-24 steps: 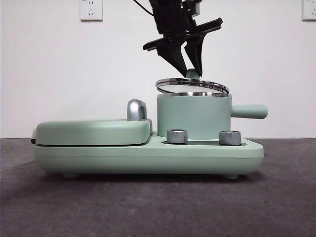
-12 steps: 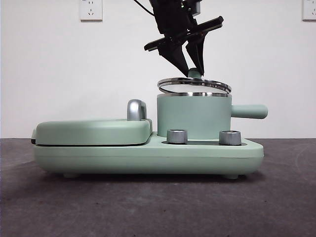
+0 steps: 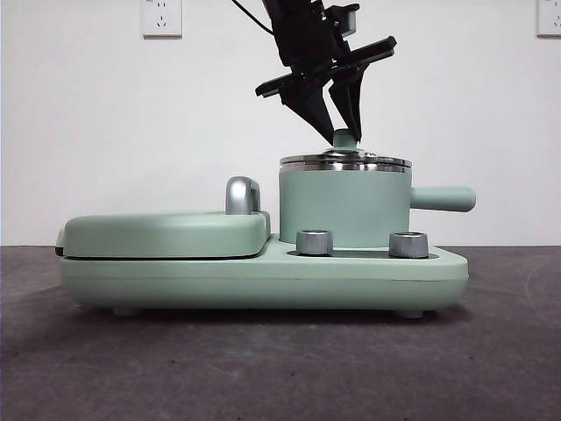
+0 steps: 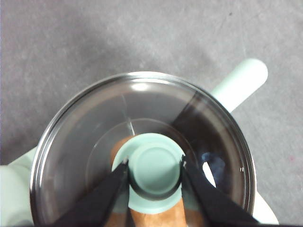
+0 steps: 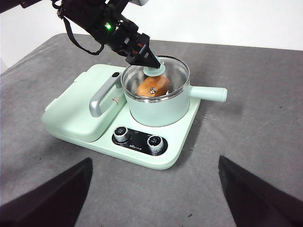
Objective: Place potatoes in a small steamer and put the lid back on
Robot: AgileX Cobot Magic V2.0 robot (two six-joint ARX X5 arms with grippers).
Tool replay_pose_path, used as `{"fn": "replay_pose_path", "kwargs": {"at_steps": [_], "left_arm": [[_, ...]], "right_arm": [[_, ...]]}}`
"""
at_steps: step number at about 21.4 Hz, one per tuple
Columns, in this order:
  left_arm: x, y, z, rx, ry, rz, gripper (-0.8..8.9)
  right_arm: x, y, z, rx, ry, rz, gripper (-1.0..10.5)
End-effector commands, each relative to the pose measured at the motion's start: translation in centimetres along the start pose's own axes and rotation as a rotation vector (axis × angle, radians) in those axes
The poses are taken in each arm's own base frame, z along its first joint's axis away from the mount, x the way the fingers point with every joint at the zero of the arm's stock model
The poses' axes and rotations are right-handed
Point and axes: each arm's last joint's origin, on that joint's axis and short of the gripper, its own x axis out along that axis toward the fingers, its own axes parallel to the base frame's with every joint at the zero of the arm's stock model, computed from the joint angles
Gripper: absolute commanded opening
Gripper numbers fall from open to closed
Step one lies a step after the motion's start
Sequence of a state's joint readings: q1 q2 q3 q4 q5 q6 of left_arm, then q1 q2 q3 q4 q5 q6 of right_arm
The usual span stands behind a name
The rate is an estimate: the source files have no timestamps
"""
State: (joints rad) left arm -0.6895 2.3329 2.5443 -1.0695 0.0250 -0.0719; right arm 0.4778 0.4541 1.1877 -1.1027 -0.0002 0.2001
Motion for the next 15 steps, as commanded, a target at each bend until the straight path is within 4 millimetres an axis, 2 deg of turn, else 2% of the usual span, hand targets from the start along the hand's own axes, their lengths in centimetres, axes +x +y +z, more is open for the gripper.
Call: {"fn": "replay_pose_path", "kwargs": {"at_steps": [1, 8, 10, 12, 13, 15], "left_arm": [[1.0, -0.2, 0.1, 0.003, -0.001, -0.001, 0.05], [1.2, -0.3, -0.2, -0.012, 0.023, 0.0, 0.08], [1.2, -0.3, -0.1, -0.014, 0.011, -0.001, 1.11], [1.0, -0.1, 0.1, -0.017, -0.004, 0.001, 2.79], [0.5, 0.3, 0.3, -0.024, -0.015, 0.005, 3.56], [-0.7, 1.1, 0.6, -0.037, -0.033, 0.015, 4.49]], "right_arm": [[-0.1, 0.1, 0.3, 0.011, -0.018, 0.009, 4.2], [-0.1, 0.1, 0.3, 0.011, -0.023, 0.01, 4.2], [-0.1, 0.1, 0.3, 0.011, -0.023, 0.01, 4.2], [-0.1, 0.1, 0.3, 0.011, -0.022, 0.01, 4.2], [-0.1, 0.1, 0.3, 0.011, -0.023, 0.01, 4.2], [-0.1, 0.1, 0.3, 0.011, -0.023, 0.01, 4.2]]}}
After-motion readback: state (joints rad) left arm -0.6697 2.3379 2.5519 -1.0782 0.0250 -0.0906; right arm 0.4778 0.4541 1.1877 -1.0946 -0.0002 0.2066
